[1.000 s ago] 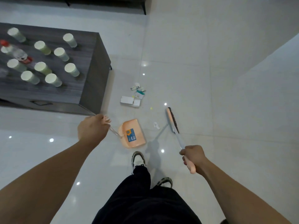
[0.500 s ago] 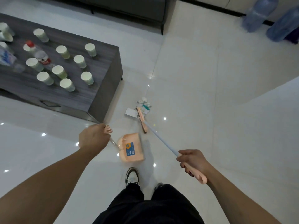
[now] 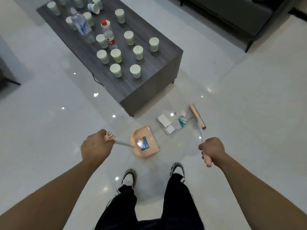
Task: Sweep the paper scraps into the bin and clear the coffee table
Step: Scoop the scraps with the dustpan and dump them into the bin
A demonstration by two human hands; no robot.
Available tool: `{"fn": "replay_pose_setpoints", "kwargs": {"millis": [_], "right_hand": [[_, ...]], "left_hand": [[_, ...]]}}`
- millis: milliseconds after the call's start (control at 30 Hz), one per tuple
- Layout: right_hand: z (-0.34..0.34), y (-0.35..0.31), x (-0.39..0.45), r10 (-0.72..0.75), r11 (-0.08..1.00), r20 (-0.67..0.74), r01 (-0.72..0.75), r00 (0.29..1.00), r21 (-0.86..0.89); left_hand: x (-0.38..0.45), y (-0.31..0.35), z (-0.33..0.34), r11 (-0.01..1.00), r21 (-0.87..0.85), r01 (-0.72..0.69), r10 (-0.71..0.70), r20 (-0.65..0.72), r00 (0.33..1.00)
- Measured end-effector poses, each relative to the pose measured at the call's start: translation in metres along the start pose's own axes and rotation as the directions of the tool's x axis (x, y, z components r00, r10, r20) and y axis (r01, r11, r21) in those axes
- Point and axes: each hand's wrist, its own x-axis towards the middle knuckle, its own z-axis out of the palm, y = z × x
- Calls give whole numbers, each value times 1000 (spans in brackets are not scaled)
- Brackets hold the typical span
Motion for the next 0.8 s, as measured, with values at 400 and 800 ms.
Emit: {"fn": "replay_pose_setpoints", "kwargs": {"millis": [400,800], "right_hand": [[-11,16,-26,111,970,488,12,866,-243],[-22,59,-70,20,1000,410,-18,912,-10]], "left_hand": [[-3,37,12,989,142,-30,41,-70,997],[-8,4,7,989,118,-92,98,-51,994]]}}
